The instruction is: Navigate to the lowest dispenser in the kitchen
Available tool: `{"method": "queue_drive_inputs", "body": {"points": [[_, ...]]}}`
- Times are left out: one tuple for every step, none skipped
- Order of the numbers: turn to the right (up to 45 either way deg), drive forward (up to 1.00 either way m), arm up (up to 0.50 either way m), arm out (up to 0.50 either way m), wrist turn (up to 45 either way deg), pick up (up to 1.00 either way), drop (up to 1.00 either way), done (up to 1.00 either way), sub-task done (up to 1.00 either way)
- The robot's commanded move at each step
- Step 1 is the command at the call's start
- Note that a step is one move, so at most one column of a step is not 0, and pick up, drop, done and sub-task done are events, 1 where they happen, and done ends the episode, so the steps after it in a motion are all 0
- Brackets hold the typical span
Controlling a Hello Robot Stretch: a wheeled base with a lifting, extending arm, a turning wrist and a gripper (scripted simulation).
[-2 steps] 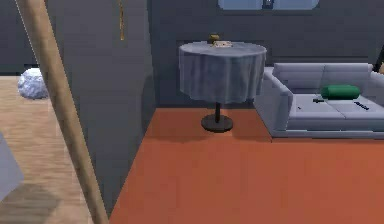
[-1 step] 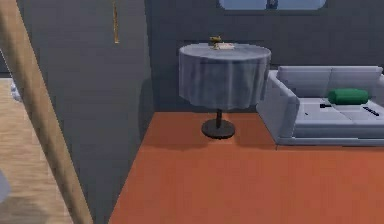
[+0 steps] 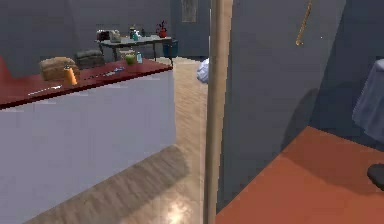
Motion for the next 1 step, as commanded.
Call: {"method": "queue_drive_inputs", "body": {"points": [[-24.0,0.0,0.0,0.0,0.0,0.0,0.0,0.0,0.0]]}}
